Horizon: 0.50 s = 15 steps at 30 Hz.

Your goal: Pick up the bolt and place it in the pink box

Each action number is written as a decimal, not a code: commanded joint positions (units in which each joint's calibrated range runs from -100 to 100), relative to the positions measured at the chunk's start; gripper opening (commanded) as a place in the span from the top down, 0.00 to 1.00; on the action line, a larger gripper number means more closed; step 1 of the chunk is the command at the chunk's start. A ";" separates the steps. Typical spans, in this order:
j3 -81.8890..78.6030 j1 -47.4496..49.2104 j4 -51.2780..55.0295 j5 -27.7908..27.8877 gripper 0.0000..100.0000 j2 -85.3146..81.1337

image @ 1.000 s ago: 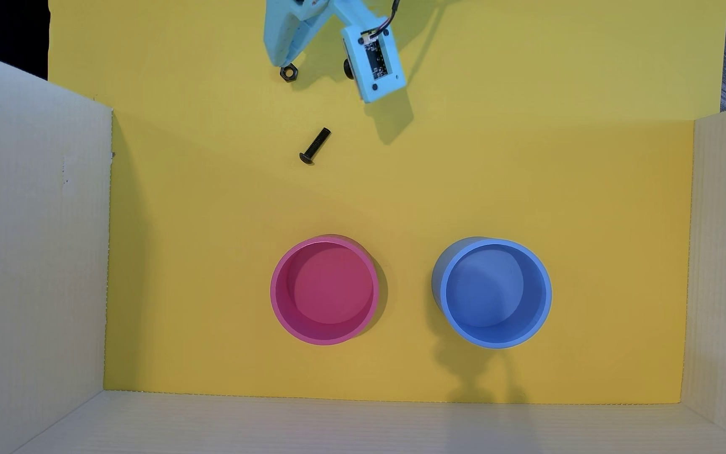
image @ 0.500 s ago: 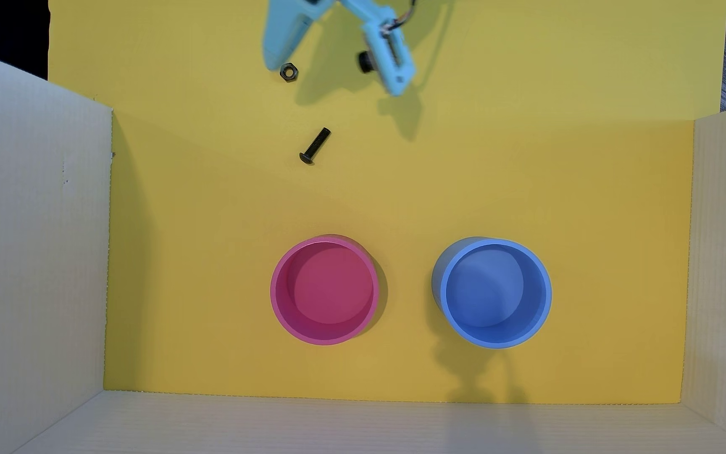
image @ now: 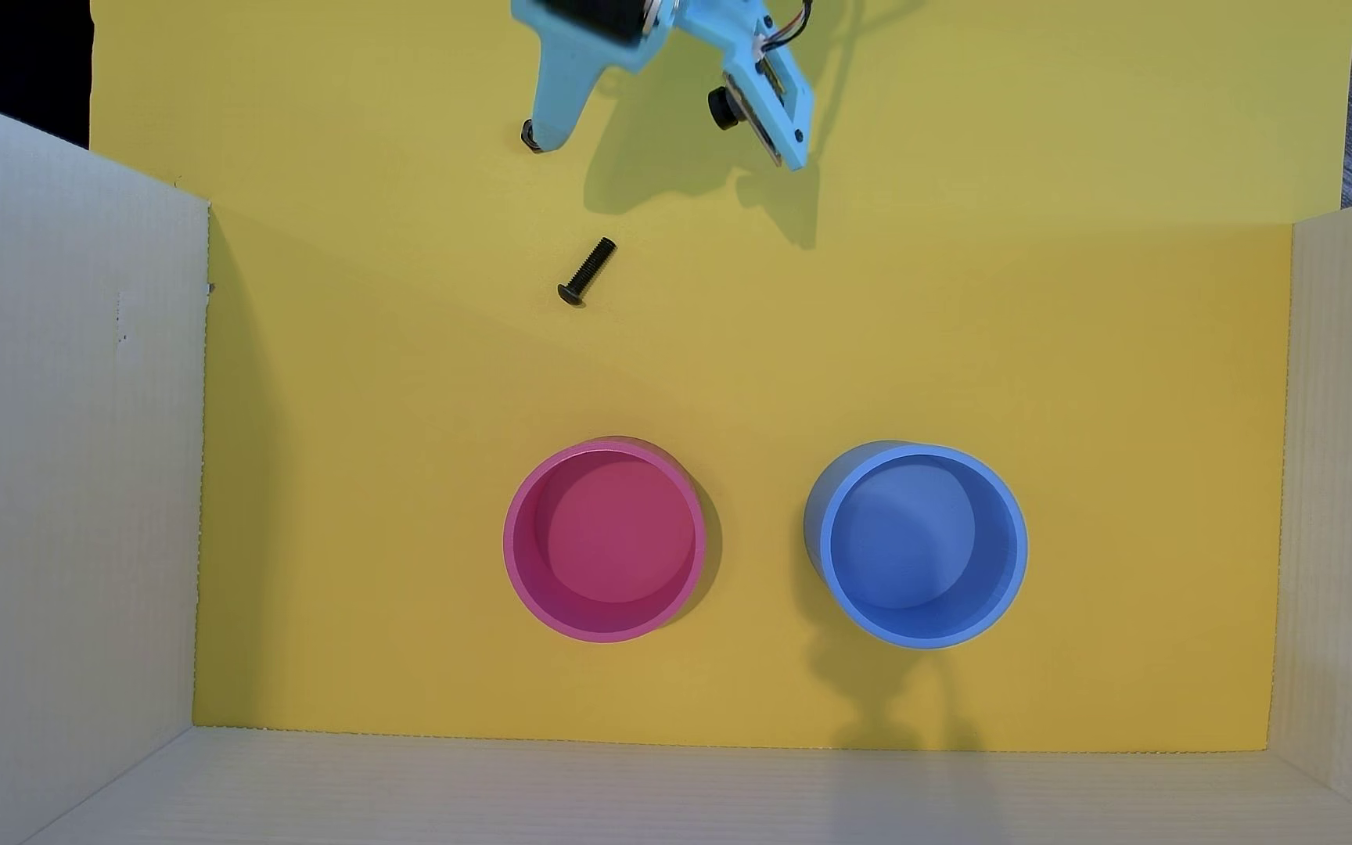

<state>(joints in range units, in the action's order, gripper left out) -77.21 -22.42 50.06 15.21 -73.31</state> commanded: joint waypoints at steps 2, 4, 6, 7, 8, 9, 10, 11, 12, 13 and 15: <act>7.51 -0.17 -0.43 3.25 0.98 11.35; 9.23 0.05 -0.51 4.40 0.98 15.48; 11.31 0.05 -0.77 5.23 0.98 19.26; 12.21 0.12 -1.37 5.70 0.98 20.95; 13.21 0.05 -1.97 6.28 0.98 22.80; 14.20 0.05 -2.75 6.90 0.98 24.57; 15.29 -0.02 -3.35 7.37 0.98 26.25; 16.38 0.20 -3.69 7.74 0.98 28.02; 17.64 0.35 -3.69 7.89 0.96 29.70; 19.00 0.42 -3.60 8.05 0.94 31.39; 21.89 0.49 -3.60 8.41 0.90 34.92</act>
<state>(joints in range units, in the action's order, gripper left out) -60.81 -22.35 46.98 22.93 -42.37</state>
